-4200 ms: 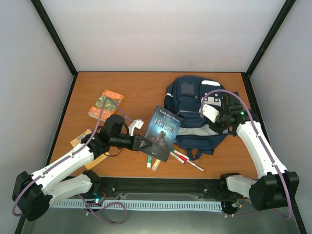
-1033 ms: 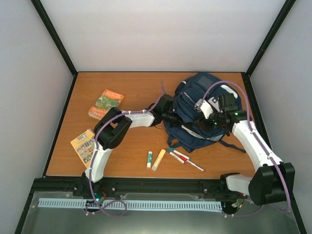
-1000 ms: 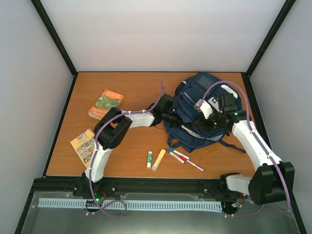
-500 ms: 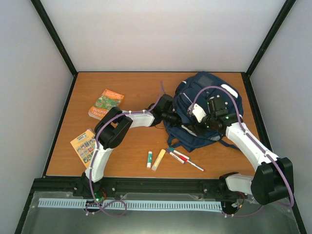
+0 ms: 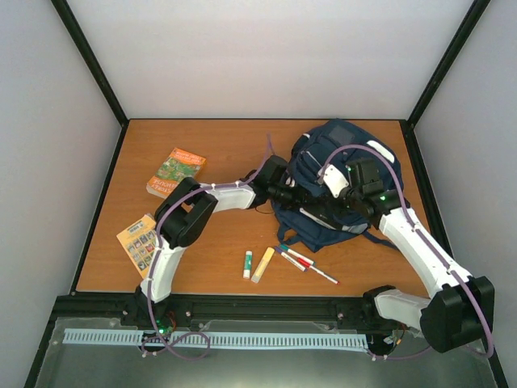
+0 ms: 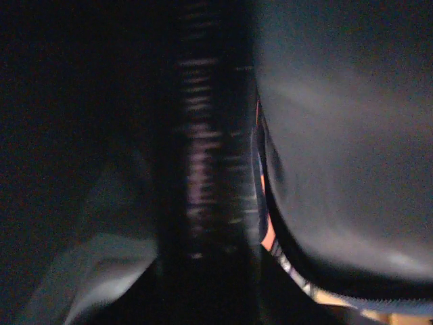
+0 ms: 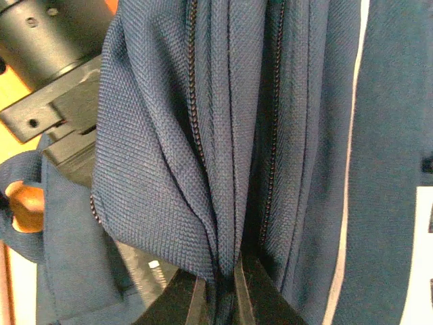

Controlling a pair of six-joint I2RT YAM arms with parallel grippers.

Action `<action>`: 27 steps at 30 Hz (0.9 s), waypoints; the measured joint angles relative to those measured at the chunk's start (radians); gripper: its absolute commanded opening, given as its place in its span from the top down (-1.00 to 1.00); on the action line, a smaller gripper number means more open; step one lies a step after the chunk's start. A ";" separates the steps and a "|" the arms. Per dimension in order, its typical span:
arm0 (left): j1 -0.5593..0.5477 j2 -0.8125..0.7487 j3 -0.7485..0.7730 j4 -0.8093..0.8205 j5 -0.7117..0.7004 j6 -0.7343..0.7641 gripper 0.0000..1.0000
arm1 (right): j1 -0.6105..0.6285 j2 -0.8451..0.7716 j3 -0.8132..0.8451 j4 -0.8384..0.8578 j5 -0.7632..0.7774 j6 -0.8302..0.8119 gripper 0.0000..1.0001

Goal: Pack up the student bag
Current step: Place the book in the student bag.

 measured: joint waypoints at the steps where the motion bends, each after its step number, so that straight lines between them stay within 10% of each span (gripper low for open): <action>1: 0.000 -0.008 0.000 -0.014 -0.002 0.010 0.18 | 0.000 -0.006 0.010 -0.008 0.013 -0.008 0.94; 7: -0.004 -0.120 -0.053 -0.122 -0.046 0.092 -0.23 | 0.000 -0.024 0.052 -0.034 0.058 -0.025 0.94; 27: -0.089 -0.464 -0.323 -0.272 -0.311 0.209 -0.31 | 0.005 -0.092 0.023 -0.006 0.005 -0.037 0.94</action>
